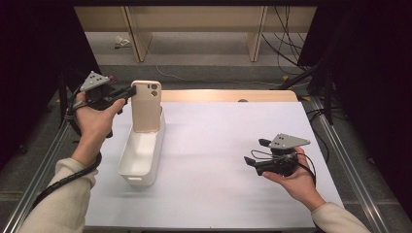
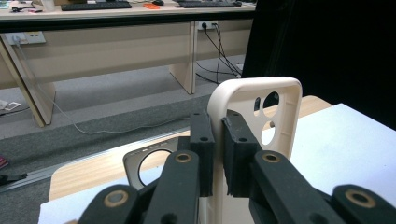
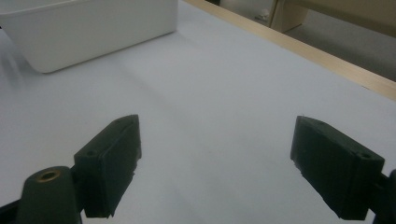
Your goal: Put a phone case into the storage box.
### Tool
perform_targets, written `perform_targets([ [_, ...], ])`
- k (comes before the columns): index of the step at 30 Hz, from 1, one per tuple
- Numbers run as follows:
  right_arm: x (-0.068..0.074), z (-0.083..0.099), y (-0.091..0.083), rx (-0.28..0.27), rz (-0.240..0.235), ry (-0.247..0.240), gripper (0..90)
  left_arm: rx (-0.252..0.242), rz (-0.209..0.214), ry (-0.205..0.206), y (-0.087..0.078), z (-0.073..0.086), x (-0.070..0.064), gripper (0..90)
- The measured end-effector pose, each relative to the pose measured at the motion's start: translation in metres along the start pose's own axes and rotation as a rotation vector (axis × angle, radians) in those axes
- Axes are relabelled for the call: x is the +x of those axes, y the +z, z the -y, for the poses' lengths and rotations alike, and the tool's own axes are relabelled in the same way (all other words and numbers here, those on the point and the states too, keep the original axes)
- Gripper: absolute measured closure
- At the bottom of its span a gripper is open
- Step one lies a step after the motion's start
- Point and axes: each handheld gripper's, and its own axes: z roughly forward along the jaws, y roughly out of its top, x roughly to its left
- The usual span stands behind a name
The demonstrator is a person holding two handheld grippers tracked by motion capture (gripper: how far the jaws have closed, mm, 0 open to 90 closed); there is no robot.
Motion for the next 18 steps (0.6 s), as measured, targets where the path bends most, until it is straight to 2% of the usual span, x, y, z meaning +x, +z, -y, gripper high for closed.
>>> perform_targets([
  [18, -0.0005, 0.0005, 0.0005, -0.003, -0.001, 0.003, 16.8, 0.006, -0.007, 0.003, 0.0078, 0.0013, 0.0092, 83.4],
])
